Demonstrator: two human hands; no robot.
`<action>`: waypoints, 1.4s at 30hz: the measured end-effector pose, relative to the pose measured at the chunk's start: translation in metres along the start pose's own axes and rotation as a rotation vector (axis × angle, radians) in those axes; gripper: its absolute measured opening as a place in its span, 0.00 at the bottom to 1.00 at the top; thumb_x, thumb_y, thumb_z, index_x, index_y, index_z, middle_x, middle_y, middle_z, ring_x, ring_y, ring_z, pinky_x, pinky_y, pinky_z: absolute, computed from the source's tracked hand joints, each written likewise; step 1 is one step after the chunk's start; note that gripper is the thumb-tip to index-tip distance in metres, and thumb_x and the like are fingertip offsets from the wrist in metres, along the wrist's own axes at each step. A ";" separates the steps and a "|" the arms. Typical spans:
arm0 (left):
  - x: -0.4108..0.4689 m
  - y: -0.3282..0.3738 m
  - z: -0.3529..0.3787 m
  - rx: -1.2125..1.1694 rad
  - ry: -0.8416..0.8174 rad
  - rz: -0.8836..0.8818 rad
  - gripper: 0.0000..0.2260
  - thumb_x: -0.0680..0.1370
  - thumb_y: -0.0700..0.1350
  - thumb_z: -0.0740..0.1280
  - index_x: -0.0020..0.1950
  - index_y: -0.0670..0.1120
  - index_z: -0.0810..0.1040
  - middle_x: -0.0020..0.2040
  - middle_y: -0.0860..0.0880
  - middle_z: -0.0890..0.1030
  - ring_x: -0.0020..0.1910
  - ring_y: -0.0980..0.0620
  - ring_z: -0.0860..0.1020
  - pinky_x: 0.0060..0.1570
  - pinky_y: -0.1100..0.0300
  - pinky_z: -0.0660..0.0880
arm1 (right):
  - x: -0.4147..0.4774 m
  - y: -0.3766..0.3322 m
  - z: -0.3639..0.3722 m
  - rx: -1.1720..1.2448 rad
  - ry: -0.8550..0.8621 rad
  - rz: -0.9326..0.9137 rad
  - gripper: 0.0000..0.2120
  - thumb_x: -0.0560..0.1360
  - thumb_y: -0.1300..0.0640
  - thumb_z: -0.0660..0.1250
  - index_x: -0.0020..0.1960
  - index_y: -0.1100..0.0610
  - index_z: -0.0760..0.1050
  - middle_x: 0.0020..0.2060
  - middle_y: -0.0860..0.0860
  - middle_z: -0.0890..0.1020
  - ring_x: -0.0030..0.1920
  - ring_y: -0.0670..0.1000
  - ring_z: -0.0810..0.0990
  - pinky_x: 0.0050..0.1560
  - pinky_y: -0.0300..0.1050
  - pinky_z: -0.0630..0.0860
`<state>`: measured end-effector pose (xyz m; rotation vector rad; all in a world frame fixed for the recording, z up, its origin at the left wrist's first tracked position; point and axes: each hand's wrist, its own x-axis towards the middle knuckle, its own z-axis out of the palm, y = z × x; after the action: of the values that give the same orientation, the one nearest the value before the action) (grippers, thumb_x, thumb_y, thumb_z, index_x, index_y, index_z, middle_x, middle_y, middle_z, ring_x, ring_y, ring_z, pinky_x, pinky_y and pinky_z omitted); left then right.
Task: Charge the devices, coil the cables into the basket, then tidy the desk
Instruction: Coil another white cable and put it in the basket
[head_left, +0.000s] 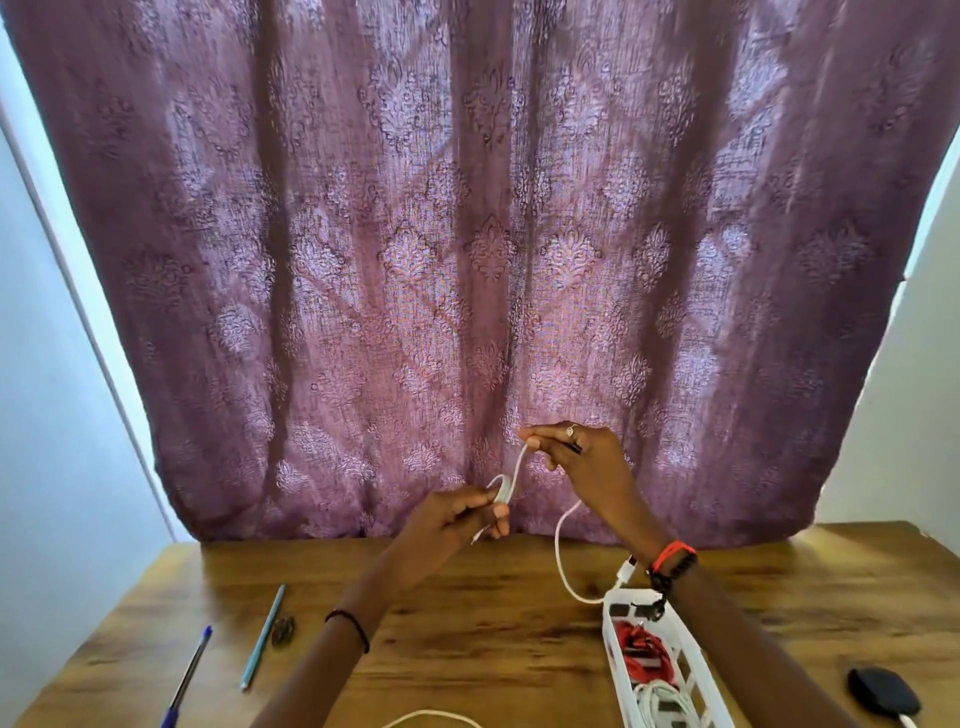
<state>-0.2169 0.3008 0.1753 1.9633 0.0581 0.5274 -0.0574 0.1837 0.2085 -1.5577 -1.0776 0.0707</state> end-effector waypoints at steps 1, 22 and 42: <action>0.000 0.001 0.003 -0.036 0.014 -0.022 0.07 0.78 0.38 0.63 0.45 0.44 0.81 0.35 0.55 0.81 0.37 0.59 0.77 0.41 0.67 0.72 | -0.002 0.000 -0.002 0.022 0.003 0.011 0.10 0.73 0.62 0.69 0.48 0.48 0.81 0.29 0.38 0.82 0.29 0.43 0.72 0.35 0.34 0.69; 0.003 -0.019 0.063 -1.266 0.509 -0.207 0.25 0.59 0.41 0.80 0.54 0.37 0.81 0.44 0.46 0.84 0.38 0.58 0.82 0.38 0.67 0.79 | -0.081 0.038 0.018 -0.099 -0.117 0.304 0.08 0.76 0.61 0.64 0.44 0.58 0.81 0.22 0.40 0.76 0.21 0.38 0.73 0.25 0.29 0.65; 0.006 -0.015 0.097 0.566 0.285 0.105 0.11 0.75 0.40 0.58 0.50 0.40 0.79 0.48 0.47 0.82 0.47 0.52 0.79 0.46 0.61 0.72 | -0.079 0.019 -0.029 -0.780 -0.474 -0.098 0.14 0.77 0.51 0.62 0.55 0.60 0.77 0.53 0.56 0.76 0.54 0.57 0.76 0.52 0.52 0.72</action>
<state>-0.1714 0.2267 0.1305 2.4308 0.3134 0.9358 -0.0746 0.1125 0.1629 -2.2449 -1.6789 -0.0614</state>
